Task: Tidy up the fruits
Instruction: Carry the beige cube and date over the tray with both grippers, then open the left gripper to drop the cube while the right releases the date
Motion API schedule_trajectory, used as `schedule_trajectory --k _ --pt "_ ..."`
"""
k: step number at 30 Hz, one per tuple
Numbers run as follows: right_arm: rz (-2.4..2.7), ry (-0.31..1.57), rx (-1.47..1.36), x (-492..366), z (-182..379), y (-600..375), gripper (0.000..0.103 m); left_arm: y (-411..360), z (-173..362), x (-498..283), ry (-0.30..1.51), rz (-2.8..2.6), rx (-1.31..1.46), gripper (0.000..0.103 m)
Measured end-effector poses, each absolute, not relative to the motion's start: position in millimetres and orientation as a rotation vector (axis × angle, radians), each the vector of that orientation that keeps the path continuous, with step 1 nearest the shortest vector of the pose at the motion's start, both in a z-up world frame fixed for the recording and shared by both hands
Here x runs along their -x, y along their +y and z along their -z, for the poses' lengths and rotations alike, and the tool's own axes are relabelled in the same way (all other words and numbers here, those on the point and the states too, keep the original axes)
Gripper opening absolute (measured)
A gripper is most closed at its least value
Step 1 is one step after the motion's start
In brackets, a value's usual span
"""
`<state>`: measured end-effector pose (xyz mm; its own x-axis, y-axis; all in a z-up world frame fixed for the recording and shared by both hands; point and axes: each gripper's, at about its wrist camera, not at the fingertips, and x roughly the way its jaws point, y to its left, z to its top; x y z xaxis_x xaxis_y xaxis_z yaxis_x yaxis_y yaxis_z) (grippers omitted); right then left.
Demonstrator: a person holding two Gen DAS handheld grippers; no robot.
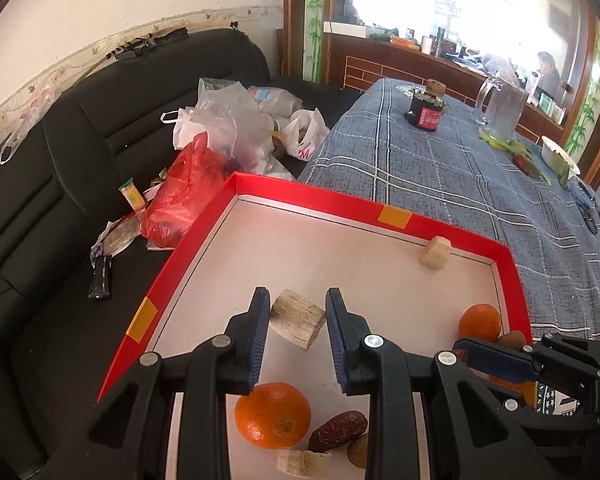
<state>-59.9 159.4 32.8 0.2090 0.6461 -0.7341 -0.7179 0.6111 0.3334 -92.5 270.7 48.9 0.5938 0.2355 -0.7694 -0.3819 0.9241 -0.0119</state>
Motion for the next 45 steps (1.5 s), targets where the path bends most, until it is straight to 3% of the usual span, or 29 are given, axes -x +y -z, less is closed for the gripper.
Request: schedule_trajectory --k 39,45 --pt "-0.886 0.998 0.124 50 -20 158 0.028 257 -44 87 0.909 -0.428 0.084 0.030" --pt "-0.883 0.999 0.119 49 -21 157 0.028 257 -43 86 0.918 -0.454 0.079 0.039"
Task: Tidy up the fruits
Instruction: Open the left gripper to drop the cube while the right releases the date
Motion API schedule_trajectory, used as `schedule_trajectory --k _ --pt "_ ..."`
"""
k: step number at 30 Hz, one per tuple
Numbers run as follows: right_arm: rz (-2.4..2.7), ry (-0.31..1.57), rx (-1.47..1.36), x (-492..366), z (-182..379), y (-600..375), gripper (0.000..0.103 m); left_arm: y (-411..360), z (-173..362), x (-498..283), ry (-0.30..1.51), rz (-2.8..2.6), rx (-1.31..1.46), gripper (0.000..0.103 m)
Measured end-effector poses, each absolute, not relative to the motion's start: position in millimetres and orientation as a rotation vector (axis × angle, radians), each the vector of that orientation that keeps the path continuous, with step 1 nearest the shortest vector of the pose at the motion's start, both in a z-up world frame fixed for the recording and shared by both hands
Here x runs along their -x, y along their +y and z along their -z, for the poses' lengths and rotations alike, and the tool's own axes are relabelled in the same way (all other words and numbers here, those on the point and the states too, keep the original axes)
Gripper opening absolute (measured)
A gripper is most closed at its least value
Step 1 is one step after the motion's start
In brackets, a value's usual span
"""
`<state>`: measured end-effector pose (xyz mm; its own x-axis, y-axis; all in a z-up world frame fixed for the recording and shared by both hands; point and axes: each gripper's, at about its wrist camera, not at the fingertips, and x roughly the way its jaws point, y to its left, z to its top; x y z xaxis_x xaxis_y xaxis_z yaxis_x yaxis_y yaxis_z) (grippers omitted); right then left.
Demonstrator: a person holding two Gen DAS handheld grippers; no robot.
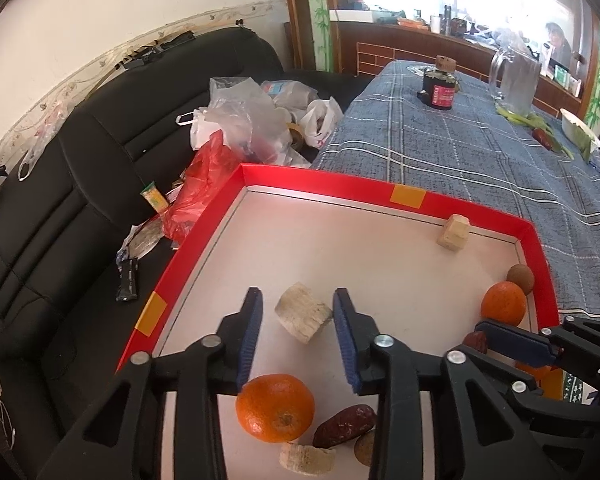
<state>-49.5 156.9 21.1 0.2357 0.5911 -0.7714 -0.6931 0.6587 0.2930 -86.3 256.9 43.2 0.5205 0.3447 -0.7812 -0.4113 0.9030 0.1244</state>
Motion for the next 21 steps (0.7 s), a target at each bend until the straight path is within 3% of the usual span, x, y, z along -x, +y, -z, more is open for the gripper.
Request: schedule_trajectory --k 6,8,12,13,16,21 --pt "-0.884 0.971 0.080 48 -30 150 0.028 258 -44 88 0.917 -0.481 0.082 0.046" --pt "-0.879 0.957 0.064 47 -33 146 0.028 258 -45 89 0.909 -0.492 0.090 0.056" --pt "-0.867 0.943 0.041 45 -38 142 0.028 254 -51 95 0.878 -0.502 0.107 0.064" --pt "-0.860 0.939 0.034 44 -39 141 0.028 253 -52 95 0.876 -0.507 0.109 0.070" --pt "-0.846 0.931 0.023 42 -42 139 0.028 247 -60 104 0.829 -0.514 0.111 0.072" --pt "-0.821 0.905 -0.007 40 -46 132 0.045 239 -76 117 0.753 -0.527 0.092 0.079"
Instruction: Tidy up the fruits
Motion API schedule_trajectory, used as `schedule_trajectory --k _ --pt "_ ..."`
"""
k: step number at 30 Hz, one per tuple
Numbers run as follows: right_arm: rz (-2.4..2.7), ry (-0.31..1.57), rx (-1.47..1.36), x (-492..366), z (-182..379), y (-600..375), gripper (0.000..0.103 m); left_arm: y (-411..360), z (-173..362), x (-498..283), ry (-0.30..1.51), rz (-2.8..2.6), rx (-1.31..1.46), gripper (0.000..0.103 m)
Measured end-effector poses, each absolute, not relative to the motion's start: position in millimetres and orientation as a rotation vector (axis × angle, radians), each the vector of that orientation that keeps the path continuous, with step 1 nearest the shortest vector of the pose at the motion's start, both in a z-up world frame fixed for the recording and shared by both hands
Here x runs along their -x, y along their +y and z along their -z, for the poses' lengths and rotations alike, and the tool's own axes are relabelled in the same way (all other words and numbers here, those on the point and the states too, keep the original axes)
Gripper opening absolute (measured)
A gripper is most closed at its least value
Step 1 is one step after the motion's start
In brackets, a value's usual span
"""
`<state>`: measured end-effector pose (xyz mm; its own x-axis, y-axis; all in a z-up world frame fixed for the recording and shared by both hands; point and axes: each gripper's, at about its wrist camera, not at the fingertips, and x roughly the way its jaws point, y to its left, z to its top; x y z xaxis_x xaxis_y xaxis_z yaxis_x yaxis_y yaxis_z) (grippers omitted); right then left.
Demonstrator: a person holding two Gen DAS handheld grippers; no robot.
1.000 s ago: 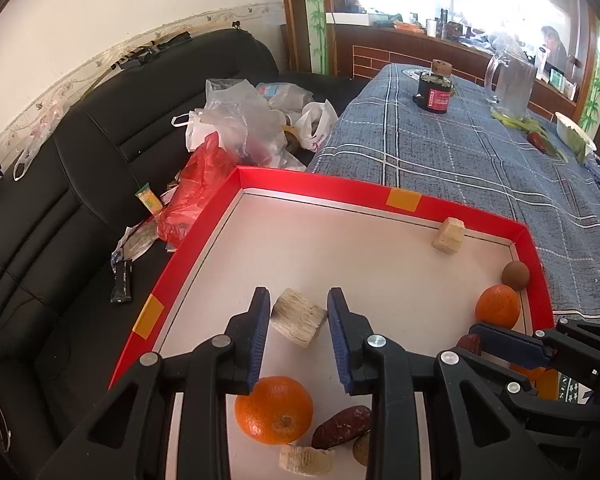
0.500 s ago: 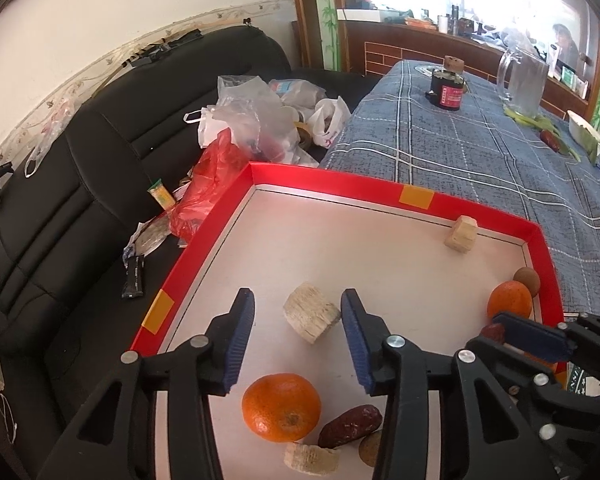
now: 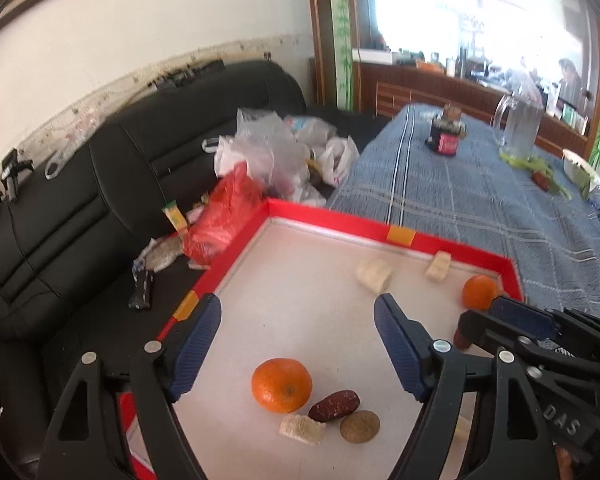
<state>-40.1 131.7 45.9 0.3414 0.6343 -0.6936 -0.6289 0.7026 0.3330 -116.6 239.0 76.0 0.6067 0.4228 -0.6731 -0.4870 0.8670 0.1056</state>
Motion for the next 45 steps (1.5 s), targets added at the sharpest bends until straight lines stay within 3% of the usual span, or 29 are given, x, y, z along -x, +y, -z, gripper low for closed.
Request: schedule_trajectory --k 12,17,22,29,34,36,37,45 --pt "-0.788 0.849 -0.031 40 -56 119 0.047 214 -105 137 0.625 -0.523 0.026 0.085" --pt "-0.764 0.823 -0.072 34 -64 107 0.048 211 -107 146 0.597 -0.524 0.036 0.100" --pt "-0.738 0.745 -0.081 37 -75 98 0.049 212 -110 153 0.565 -0.559 0.034 0.102" --pt "-0.719 0.594 -0.086 60 -97 83 0.064 211 -118 172 0.521 -0.548 0.014 0.102" --pt "-0.649 0.398 -0.069 104 -114 57 0.083 204 -127 191 0.439 -0.525 -0.001 0.102" --pt "-0.615 0.317 -0.073 126 -118 46 0.100 202 -129 196 0.417 -0.506 0.010 0.102" --pt "-0.593 0.280 -0.084 137 -120 39 0.103 201 -130 198 0.410 -0.495 0.017 0.102" --pt "-0.611 0.330 -0.137 161 -121 20 0.103 198 -129 208 0.395 -0.501 0.019 0.102"
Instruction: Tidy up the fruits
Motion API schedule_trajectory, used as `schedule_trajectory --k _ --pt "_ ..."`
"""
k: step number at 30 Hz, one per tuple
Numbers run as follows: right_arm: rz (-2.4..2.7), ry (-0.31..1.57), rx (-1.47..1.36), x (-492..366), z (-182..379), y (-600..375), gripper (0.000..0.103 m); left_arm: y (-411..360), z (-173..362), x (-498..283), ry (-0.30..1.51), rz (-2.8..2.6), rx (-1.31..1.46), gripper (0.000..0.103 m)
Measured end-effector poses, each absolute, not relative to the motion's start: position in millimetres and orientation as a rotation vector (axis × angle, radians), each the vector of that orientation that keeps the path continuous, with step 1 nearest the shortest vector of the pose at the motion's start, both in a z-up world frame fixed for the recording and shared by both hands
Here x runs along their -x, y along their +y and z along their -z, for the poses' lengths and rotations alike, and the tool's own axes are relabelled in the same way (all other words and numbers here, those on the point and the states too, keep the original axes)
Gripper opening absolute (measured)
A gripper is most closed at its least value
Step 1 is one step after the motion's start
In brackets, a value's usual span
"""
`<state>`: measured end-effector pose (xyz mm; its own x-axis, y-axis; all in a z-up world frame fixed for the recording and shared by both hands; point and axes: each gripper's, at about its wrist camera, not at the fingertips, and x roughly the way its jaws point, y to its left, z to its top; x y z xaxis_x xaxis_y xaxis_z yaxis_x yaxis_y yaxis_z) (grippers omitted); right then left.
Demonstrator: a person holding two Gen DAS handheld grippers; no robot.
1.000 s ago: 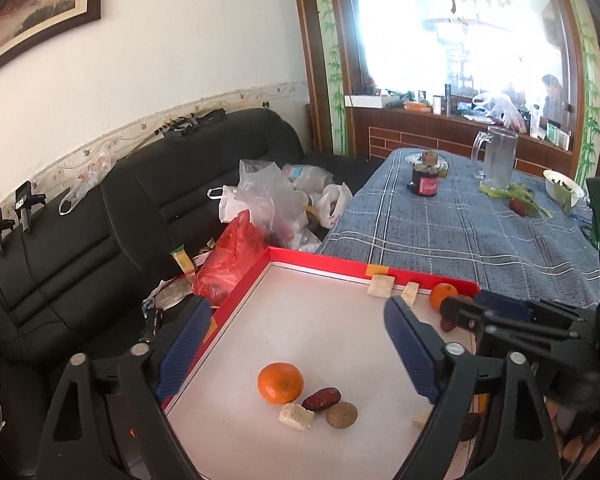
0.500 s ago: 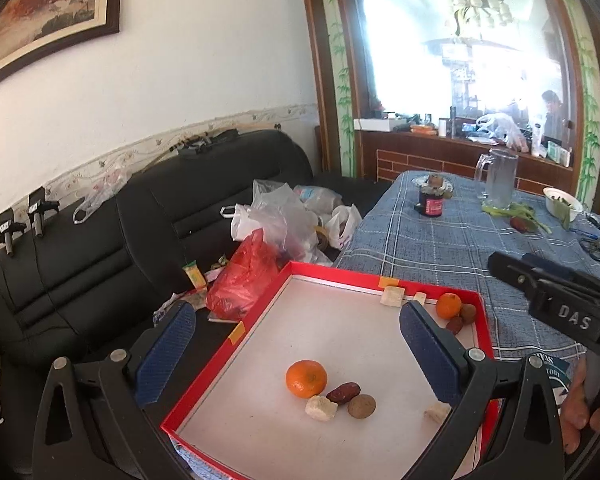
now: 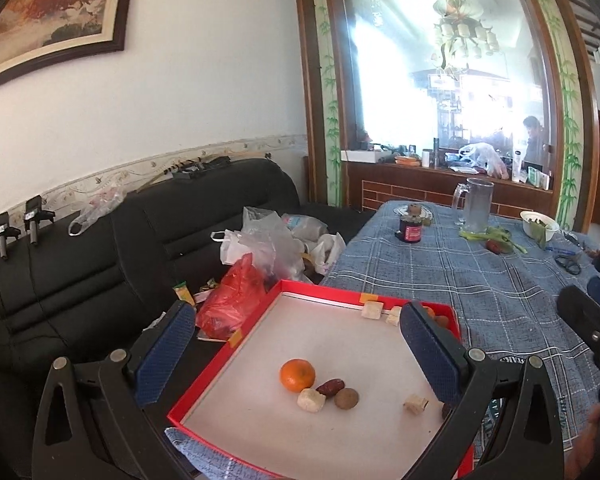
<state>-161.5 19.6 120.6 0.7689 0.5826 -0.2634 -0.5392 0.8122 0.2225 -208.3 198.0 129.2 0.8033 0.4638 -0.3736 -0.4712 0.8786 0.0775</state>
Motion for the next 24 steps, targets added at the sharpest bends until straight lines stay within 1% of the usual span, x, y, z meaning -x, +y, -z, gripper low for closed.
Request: schedule_trajectory --k 4,14,24 --pt "-0.657 0.306 -0.174 177 -123 13 0.103 201 -132 220 0.375 -0.508 0.040 0.102" --pt "-0.655 0.241 -0.047 214 -131 30 0.103 202 -133 235 0.377 -0.521 0.052 0.102" --pt "-0.642 0.259 -0.049 226 -135 29 0.103 200 -131 253 0.390 -0.530 0.053 0.102"
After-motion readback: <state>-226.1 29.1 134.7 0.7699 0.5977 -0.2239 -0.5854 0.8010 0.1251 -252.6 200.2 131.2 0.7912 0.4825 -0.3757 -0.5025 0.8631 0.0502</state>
